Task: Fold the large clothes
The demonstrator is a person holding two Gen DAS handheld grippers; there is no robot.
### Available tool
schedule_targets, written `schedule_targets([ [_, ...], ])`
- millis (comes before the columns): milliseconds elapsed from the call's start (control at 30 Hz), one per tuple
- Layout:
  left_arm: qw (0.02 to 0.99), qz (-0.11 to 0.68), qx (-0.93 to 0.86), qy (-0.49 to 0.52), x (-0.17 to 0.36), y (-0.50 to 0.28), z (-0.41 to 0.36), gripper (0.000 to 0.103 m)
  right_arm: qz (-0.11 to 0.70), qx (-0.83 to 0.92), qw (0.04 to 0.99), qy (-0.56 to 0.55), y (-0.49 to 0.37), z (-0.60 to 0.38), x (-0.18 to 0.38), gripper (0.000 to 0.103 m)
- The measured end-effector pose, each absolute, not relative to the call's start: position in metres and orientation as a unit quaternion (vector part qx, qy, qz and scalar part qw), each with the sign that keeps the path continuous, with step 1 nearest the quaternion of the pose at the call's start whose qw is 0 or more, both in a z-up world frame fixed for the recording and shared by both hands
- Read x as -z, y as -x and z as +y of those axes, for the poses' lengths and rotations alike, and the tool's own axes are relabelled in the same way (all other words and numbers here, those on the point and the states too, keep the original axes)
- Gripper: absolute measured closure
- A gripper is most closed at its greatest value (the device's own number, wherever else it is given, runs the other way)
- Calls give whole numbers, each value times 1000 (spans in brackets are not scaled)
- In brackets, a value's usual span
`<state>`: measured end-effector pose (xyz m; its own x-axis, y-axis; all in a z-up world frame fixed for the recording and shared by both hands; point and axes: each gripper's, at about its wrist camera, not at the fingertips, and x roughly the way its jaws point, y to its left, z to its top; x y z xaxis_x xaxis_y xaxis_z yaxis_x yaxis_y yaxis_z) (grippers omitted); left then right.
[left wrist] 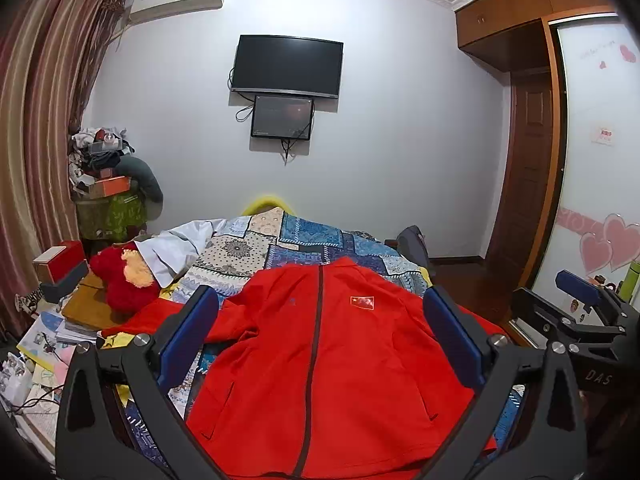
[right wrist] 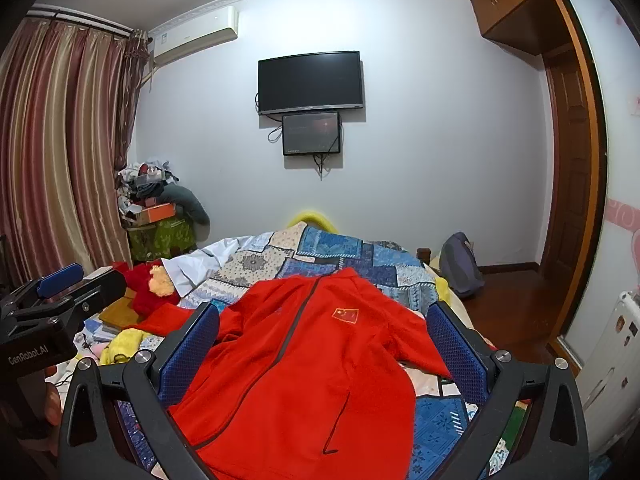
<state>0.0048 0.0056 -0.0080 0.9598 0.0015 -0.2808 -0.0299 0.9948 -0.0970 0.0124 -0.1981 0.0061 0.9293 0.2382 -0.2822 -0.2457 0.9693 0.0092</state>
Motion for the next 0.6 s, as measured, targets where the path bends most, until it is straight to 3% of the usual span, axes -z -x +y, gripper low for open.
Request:
schedule_targets([
  [600,990,138,-6,42,7,-4,3,0,150,-122,981,11,-13,-194,-5,0],
])
